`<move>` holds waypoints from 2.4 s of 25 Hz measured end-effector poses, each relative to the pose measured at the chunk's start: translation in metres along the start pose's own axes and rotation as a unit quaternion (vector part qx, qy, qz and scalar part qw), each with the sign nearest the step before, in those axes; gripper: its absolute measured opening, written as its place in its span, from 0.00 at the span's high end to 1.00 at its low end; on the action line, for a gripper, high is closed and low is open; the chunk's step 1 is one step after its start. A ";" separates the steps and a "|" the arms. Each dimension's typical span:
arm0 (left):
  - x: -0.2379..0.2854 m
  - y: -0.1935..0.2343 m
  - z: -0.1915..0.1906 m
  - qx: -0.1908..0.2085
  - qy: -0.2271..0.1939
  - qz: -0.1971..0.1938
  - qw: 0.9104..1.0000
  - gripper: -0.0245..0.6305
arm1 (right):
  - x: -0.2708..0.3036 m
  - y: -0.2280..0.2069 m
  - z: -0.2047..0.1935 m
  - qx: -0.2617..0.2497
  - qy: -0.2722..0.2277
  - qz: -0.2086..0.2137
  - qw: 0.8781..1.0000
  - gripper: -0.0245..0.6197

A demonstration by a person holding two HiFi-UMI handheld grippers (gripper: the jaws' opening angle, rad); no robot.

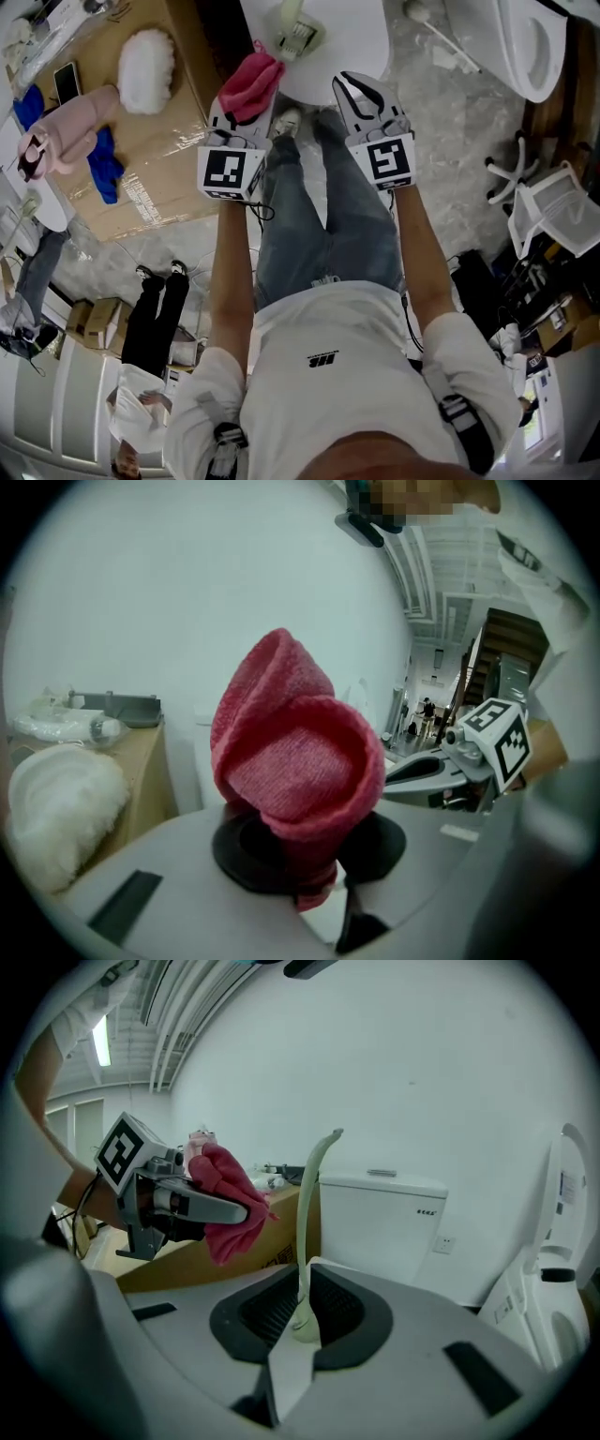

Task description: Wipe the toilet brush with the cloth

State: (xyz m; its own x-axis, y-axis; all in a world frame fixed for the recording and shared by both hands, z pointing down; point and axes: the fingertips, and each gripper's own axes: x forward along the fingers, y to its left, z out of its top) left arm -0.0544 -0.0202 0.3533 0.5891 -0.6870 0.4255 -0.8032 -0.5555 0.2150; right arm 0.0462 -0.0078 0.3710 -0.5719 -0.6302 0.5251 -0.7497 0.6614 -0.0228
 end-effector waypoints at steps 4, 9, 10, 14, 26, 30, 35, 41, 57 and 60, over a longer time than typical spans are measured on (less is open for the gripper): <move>0.012 0.006 -0.023 -0.009 0.008 0.007 1.000 0.83 | 0.025 0.001 -0.022 -0.009 0.011 0.015 1.000 0.90; 0.028 0.012 -0.046 -0.013 0.013 0.015 1.000 0.82 | 0.053 -0.002 -0.049 -0.021 0.022 0.028 0.999 0.90; 0.032 0.013 -0.049 -0.013 0.013 0.016 1.000 0.82 | 0.058 -0.004 -0.053 -0.024 0.024 0.030 0.999 0.90; 0.046 0.015 -0.058 -0.011 0.009 0.019 1.000 0.81 | 0.081 -0.012 -0.069 -0.045 0.034 0.038 0.998 0.88; 0.075 0.018 -0.084 -0.011 0.004 0.018 1.000 0.77 | 0.129 -0.014 -0.094 -0.108 0.060 0.068 0.990 0.82; 0.083 0.018 -0.092 0.006 0.009 0.012 1.000 0.76 | 0.139 -0.012 -0.099 -0.118 0.062 0.078 0.988 0.80; 0.093 0.021 -0.099 0.016 0.017 0.008 1.000 0.74 | 0.152 -0.010 -0.103 -0.136 0.064 0.090 0.985 0.79; 0.109 0.022 -0.104 0.027 0.029 0.001 0.999 0.71 | 0.165 -0.006 -0.111 -0.155 0.077 0.108 0.979 0.80; 0.147 0.031 -0.113 0.009 0.028 0.005 1.000 0.68 | 0.170 -0.004 -0.115 -0.164 0.066 0.126 0.976 0.85; 0.150 0.032 -0.112 0.016 0.027 0.008 0.999 0.75 | 0.169 -0.005 -0.113 -0.161 0.063 0.122 0.977 0.85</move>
State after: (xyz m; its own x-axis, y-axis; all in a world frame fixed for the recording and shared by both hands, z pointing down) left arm -0.0012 -0.0884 0.5226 0.5705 -0.6692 0.4762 -0.8083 -0.5603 0.1811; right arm -0.0089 -0.0721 0.5566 -0.6597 -0.3957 0.6389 -0.4403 0.8925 0.0981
